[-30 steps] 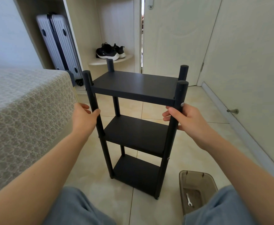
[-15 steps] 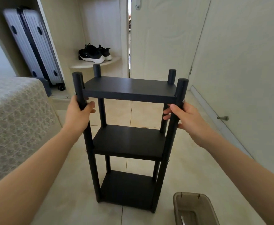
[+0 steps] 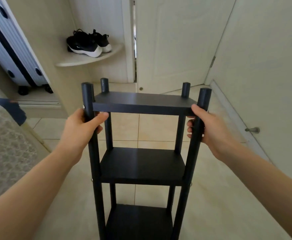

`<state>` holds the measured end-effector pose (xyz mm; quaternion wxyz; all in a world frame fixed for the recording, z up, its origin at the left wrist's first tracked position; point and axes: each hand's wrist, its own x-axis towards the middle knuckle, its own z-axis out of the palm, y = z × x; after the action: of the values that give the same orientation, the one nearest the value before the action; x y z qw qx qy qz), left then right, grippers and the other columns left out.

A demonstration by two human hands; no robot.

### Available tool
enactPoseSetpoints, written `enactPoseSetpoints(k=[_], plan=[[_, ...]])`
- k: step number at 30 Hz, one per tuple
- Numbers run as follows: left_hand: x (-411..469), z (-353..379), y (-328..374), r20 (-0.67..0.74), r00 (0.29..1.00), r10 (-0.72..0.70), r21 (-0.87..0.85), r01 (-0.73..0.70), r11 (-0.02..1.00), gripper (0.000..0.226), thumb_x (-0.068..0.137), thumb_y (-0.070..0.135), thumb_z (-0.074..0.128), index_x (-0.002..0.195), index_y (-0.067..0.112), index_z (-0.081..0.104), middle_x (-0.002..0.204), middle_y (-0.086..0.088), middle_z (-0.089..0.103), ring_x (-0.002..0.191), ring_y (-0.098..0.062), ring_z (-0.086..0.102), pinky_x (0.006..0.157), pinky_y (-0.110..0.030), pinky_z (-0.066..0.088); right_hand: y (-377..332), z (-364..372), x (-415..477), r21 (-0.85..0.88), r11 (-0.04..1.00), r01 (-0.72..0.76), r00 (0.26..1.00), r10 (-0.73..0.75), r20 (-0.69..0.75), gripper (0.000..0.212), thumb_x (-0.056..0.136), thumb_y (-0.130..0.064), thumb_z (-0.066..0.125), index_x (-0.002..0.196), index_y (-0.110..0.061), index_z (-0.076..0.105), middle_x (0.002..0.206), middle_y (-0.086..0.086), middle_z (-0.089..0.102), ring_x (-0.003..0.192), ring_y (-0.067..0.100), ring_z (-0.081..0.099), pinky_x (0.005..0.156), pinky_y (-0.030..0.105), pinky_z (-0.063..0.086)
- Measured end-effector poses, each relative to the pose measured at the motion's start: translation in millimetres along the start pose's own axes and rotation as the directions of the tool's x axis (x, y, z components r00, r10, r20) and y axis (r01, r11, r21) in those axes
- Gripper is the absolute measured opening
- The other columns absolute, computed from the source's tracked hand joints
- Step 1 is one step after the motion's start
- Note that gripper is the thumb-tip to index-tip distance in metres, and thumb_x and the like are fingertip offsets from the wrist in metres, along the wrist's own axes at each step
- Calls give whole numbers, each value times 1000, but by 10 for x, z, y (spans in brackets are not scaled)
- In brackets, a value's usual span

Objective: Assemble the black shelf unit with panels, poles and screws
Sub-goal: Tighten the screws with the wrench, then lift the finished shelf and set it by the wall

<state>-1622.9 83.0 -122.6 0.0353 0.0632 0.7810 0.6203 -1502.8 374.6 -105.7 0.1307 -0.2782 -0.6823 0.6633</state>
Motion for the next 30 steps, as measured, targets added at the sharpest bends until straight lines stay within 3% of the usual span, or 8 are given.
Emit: enactPoseSetpoints(k=[6,12,15,18,22,24,27,30], plan=[[-173,-5,583,-1,957,-290,77,289,954,64,57,70,69,105,30,59,99,1,68,95,-12,64,86,-34,44,-320,-13,-151,-107,984,-142,990,142,-3,31,90,-48,62,96,-17,64,75,0,64,79,18,65,93,39,52],[-276,-153,1552,-3,917,-398,28,398,917,60,53,79,67,95,36,62,97,2,71,97,-13,65,86,-32,43,-1148,-235,-515,-160,968,-195,979,203,35,23,91,-46,61,98,-25,62,93,2,69,95,15,65,100,39,46],[-327,-209,2133,7,900,-435,13,435,900,62,48,80,68,91,36,62,91,16,72,93,-4,63,78,-27,41,-1656,-411,-704,-169,956,-240,967,251,42,26,90,-46,63,110,-29,62,106,-7,69,106,14,62,104,41,45],[-399,-254,2718,16,879,-477,-34,477,878,56,51,76,70,88,37,57,87,22,68,88,0,57,85,-32,39,-2168,-591,-911,-165,948,-272,959,281,39,33,89,-44,66,118,-29,61,115,-9,68,113,15,60,108,45,43],[-530,-312,3418,57,845,-531,-58,534,843,84,45,83,64,106,26,62,97,15,70,102,-12,59,96,-37,44,-2814,-837,-1166,-135,937,-322,943,330,39,24,84,-47,69,102,-33,63,108,-13,70,108,11,61,110,47,41],[-595,-329,3731,65,822,-566,-64,569,819,107,42,89,57,128,24,55,122,11,64,124,-18,53,114,-44,36,-3120,-960,-1301,-105,932,-347,936,351,29,41,71,-61,68,100,-32,63,107,-11,70,108,13,61,111,48,39],[-720,-312,4096,63,824,-563,-103,566,818,91,55,90,49,124,31,49,132,9,53,137,-21,44,116,-48,29,-3467,-1138,-1479,-75,928,-365,930,367,17,63,54,-78,62,97,-32,63,100,-13,71,103,11,62,108,44,41],[-814,-258,4333,35,809,-587,-134,586,799,70,78,81,49,124,28,53,139,3,56,136,-24,47,115,-51,33,-3716,-1295,-1611,-25,917,-398,917,398,22,64,53,-82,55,95,-34,61,83,-25,72,85,0,68,96,31,43]])
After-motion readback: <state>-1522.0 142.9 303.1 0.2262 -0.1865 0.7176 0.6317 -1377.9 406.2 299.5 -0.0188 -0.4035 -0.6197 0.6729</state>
